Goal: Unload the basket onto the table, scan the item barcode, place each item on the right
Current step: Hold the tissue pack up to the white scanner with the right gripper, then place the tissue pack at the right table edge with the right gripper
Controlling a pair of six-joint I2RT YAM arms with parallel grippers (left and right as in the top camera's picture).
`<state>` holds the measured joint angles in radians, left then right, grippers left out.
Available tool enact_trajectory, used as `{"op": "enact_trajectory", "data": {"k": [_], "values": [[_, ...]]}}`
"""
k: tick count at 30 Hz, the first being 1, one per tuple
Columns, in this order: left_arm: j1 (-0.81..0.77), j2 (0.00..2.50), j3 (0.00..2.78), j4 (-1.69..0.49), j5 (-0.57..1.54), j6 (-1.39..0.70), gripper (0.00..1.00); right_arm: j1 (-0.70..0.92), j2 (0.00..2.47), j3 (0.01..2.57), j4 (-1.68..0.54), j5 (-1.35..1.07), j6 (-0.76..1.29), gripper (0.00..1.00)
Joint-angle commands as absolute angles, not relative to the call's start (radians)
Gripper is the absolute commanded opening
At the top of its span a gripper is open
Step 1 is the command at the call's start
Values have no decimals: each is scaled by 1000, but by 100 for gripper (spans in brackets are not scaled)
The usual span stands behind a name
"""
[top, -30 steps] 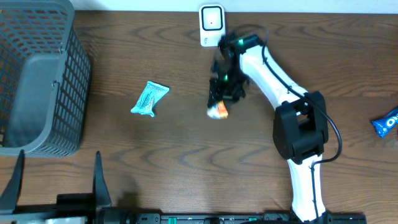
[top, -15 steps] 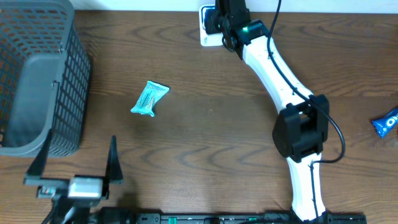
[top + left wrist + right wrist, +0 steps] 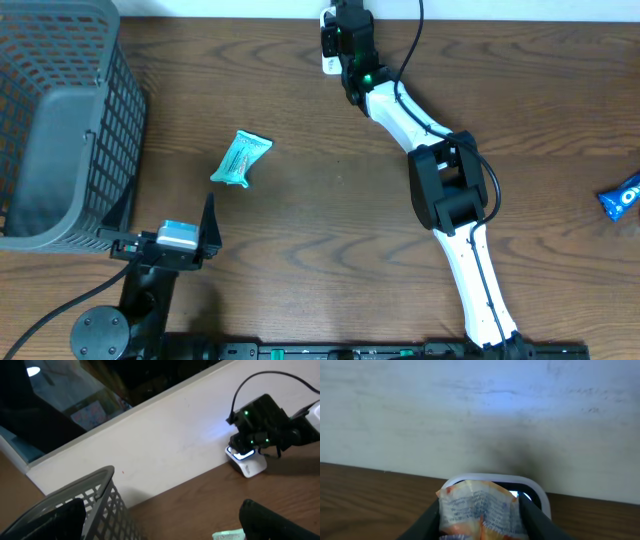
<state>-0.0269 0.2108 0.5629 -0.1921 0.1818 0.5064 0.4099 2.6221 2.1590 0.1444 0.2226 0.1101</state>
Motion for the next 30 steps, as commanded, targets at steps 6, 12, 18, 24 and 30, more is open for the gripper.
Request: {"op": "enact_trajectory", "data": {"k": [6, 12, 18, 24, 30], "values": [[-22, 210, 564, -187, 195, 530, 98, 381, 2456, 2156, -104, 291, 51, 27], [-22, 263, 513, -207, 312, 530, 98, 314, 2199, 2156, -567, 321, 51, 20], [-22, 434, 369, -67, 399, 530, 98, 144, 1998, 2156, -1111, 352, 58, 15], [-23, 682, 216, 430, 453, 367, 98, -126, 1988, 2147, -1328, 434, 85, 8], [-23, 970, 198, 797, 453, 127, 98, -370, 1992, 2064, -1206, 384, 168, 11]]}}
